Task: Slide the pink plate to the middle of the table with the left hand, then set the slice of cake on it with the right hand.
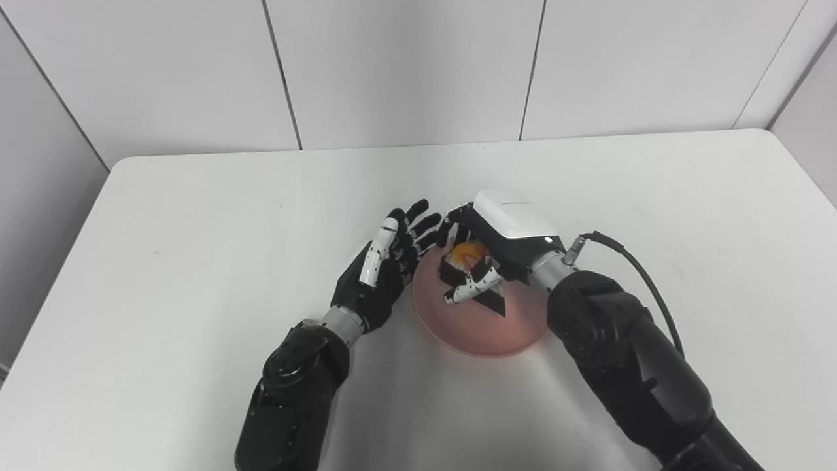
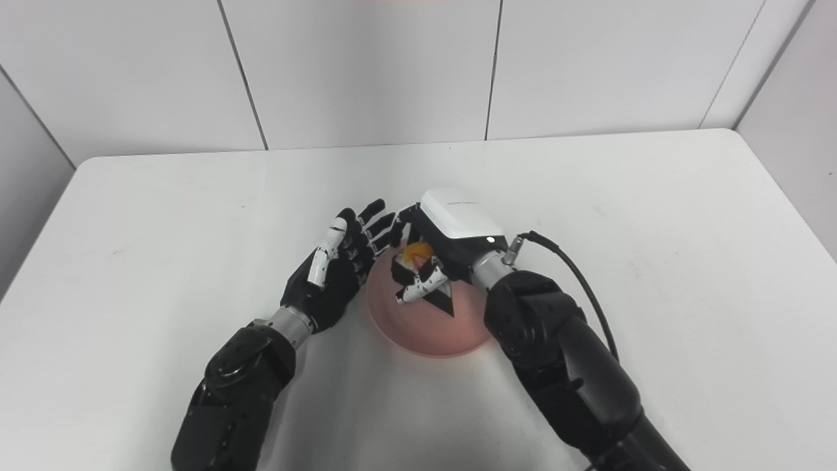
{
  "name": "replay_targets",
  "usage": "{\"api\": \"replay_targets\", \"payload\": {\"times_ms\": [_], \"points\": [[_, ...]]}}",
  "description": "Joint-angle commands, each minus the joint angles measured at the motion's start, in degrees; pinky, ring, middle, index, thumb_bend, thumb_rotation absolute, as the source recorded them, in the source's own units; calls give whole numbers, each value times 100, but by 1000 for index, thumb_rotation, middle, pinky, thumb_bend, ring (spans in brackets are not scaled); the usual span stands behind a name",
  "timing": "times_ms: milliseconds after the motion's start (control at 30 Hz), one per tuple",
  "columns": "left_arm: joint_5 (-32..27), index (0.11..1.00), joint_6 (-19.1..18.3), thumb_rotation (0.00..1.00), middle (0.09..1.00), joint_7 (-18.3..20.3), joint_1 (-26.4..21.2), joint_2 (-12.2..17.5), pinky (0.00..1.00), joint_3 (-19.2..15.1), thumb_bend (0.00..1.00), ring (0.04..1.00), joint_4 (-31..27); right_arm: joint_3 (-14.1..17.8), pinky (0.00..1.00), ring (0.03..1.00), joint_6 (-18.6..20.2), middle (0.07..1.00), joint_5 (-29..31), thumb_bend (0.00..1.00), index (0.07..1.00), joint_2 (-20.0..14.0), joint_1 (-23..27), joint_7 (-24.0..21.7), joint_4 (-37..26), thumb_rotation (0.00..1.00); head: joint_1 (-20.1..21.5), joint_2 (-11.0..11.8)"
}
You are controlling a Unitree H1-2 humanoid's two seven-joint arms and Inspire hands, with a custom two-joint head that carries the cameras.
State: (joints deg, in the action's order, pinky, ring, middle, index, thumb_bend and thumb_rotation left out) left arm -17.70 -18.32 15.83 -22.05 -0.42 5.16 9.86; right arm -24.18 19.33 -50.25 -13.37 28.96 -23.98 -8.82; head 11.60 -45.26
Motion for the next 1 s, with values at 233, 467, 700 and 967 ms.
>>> {"api": "replay_targets", "payload": {"times_ms": [233, 467, 700, 967], "points": [[68, 950, -395, 1000, 946, -48, 191, 98, 921, -33, 400, 930, 146, 156, 321, 412, -47, 434, -118, 516, 541, -32, -148, 50, -290, 0, 42, -14], [94, 942, -395, 1000, 940, -72, 197, 93, 917, -43, 403, 923, 129, 96, 304, 387, -211, 422, -175, 515, 538, -13, -365, 261, -177, 0, 61, -30], [94, 938, -400, 1000, 937, -75, 205, 99, 917, -46, 408, 923, 111, 31, 275, 361, -359, 474, -205, 524, 495, -60, -508, 586, -19, 1, 87, -44], [22, 929, -449, 1000, 939, -26, 201, 110, 922, -75, 409, 937, 100, -69, 514, 732, -274, 850, -522, 658, 911, -107, -524, 600, -105, 796, 87, -55]]}}
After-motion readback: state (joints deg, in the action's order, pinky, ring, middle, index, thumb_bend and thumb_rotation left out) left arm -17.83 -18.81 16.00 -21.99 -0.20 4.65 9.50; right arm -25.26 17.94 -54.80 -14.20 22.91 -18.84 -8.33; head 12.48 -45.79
